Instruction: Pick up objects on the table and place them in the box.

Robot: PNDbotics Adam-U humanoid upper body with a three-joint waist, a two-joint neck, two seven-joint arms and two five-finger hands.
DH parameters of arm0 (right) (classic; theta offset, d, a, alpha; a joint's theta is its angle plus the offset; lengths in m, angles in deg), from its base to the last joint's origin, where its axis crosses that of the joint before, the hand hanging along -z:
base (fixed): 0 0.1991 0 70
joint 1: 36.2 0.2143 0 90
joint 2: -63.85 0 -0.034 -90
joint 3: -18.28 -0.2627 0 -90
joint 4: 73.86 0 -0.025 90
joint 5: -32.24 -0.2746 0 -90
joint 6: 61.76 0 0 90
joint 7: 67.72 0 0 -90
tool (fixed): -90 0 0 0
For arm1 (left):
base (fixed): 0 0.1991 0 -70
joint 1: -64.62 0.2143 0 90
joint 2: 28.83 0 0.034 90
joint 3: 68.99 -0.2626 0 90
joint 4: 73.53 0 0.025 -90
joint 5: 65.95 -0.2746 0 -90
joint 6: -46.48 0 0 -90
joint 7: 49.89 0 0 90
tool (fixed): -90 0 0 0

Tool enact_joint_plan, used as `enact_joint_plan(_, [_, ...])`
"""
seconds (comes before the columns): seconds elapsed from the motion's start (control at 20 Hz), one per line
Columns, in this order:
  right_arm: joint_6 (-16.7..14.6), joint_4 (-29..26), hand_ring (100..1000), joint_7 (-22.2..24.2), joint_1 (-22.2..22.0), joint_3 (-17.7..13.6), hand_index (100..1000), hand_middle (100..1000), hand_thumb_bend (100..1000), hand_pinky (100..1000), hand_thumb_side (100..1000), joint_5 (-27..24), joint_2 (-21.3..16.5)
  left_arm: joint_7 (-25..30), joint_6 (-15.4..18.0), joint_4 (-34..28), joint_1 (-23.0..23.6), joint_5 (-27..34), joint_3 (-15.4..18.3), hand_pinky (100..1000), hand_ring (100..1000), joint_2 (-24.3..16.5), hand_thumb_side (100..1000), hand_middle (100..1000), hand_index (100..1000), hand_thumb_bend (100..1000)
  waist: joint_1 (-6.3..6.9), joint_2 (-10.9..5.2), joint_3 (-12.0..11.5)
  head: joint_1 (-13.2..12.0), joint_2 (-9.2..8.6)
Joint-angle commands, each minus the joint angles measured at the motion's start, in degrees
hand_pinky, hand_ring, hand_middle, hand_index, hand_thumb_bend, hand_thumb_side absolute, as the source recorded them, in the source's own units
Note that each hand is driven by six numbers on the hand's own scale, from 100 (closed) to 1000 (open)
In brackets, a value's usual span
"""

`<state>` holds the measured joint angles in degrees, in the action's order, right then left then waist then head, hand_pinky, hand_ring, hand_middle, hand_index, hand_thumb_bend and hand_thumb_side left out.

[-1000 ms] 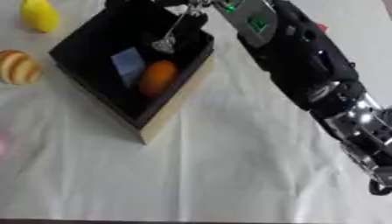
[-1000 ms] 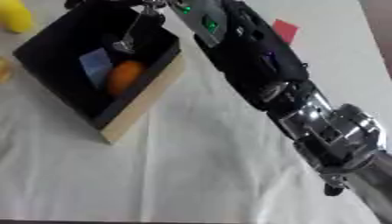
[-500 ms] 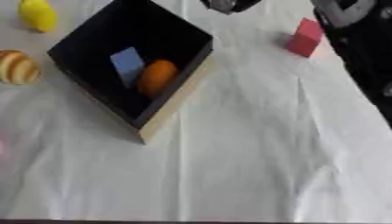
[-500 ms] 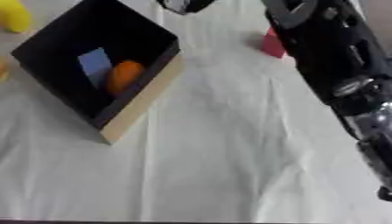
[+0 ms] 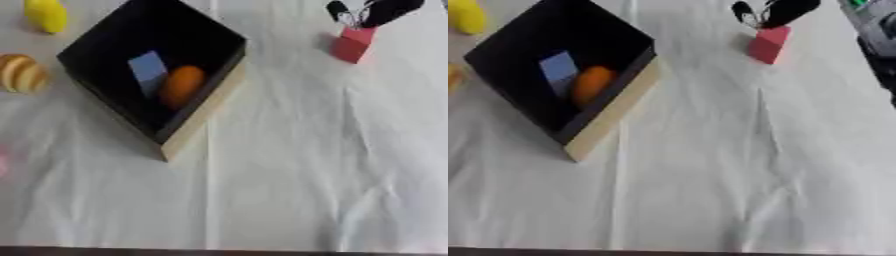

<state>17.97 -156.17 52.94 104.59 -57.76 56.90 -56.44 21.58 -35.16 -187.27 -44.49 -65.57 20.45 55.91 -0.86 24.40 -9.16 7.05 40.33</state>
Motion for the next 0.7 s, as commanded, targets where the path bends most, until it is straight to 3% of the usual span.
enact_joint_plan(0.05, [0.7,-0.9,1000,-0.2,-0.4,-0.5,998,931,100,945,198,1.6,-3.4,-0.1,0.0,-0.9,-0.2,-0.2,0.4,708,753,-1.5,644,650,812,100,-0.46,-10.52,-0.1,-0.2,0.06])
enact_joint_plan(0.7, [5.3,1.8,1000,0.0,-4.4,0.5,1000,945,100,964,323,5.0,-4.7,0.1,0.0,-0.9,-0.5,-0.1,0.3,707,755,-1.5,644,654,811,100,-0.79,-10.18,-0.3,-0.3,-1.52])
